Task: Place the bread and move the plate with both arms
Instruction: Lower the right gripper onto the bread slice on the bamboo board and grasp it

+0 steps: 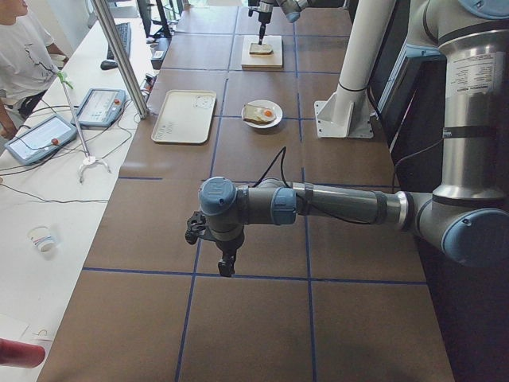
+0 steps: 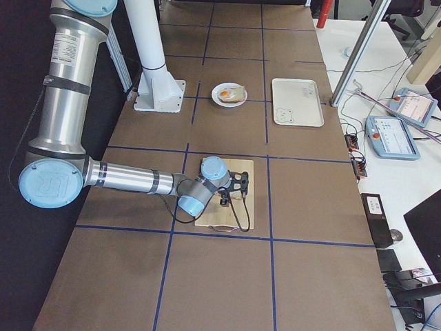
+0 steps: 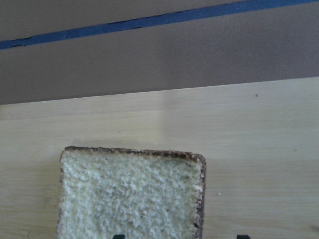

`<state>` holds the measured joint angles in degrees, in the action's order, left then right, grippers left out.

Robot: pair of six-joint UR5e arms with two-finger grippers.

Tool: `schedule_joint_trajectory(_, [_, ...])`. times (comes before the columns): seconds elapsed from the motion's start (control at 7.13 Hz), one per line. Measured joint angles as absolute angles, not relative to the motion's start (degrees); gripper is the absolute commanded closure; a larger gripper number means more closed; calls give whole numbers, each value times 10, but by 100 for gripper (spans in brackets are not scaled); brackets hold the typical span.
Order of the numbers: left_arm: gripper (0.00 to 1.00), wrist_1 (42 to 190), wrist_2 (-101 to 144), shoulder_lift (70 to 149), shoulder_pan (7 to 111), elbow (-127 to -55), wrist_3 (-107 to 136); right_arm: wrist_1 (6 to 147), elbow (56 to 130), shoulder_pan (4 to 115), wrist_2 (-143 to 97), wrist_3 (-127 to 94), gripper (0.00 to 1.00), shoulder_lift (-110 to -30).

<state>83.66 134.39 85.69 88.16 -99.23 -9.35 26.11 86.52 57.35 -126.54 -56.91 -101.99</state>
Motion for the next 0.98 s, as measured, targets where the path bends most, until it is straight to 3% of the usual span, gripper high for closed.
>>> schedule_joint_trajectory(0.14, [0, 837, 1344, 857, 882, -992, -93, 252, 858, 573, -1271, -572, 58, -1016])
schedule_joint_trajectory(0.56, [0, 837, 1344, 857, 882, -992, -93, 246, 859, 575, -1313, -575, 57, -1012])
schedule_joint_trajectory(0.98, [0, 837, 1344, 857, 882, -992, -94, 246, 858, 576, -1317, -576, 87, -1013])
